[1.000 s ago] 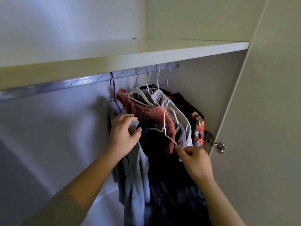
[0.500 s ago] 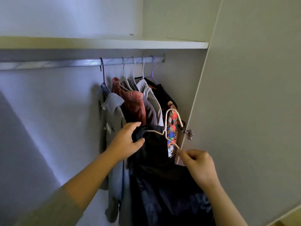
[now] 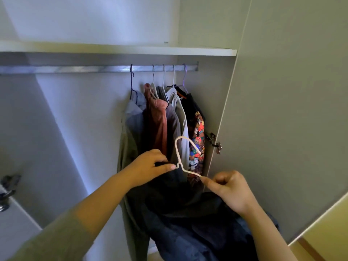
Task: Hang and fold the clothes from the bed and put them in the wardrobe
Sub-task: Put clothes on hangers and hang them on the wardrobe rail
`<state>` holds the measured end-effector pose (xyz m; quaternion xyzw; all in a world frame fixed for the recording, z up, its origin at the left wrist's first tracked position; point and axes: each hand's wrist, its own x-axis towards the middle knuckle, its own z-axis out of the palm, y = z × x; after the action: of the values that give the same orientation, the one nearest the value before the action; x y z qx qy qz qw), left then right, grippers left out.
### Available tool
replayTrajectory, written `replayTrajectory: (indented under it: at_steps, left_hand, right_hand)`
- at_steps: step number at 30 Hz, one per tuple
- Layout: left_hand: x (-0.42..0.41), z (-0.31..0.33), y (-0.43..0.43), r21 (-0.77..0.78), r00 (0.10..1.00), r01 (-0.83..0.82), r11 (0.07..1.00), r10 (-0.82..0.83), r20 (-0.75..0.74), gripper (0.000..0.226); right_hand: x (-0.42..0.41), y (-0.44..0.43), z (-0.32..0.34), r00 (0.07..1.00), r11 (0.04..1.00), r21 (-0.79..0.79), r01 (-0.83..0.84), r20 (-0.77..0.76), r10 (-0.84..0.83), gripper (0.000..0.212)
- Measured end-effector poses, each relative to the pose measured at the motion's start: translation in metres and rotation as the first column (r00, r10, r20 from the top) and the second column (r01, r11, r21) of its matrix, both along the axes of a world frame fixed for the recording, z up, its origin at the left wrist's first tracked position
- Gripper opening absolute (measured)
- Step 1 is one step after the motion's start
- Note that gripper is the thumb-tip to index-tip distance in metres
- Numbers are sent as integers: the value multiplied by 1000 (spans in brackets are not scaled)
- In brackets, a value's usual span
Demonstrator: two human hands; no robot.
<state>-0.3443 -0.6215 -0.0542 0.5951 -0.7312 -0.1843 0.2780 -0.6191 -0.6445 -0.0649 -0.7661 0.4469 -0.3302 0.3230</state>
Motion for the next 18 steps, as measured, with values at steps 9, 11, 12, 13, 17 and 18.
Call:
replayTrajectory:
  at_steps: [9, 11, 12, 13, 17, 18]
  left_hand:
    - [41, -14, 62, 37, 997, -61, 997, 63, -51, 71]
    - [58, -18, 79, 27, 989, -104, 994, 106, -102, 72]
    - [64, -19, 85, 21, 984, -125, 992, 127, -127, 68]
    - [71, -21, 93, 25, 976, -151, 988, 153, -157, 65]
    - [96, -24, 120, 69, 934, -249, 966, 259, -246, 66]
    - [102, -25, 126, 75, 925, -274, 959, 284, -253, 62]
  right_hand:
    - [49, 18, 9, 982, 983, 1, -182, -59, 182, 52]
    - [70, 24, 13, 971, 975, -28, -220, -99, 216, 51]
    - [78, 26, 14, 968, 973, -43, -227, -119, 221, 49]
    - [88, 28, 14, 965, 971, -52, -233, -139, 224, 47]
    - [125, 37, 12, 959, 969, -47, -242, -166, 231, 40]
    - [134, 39, 10, 956, 968, -34, -249, -166, 240, 36]
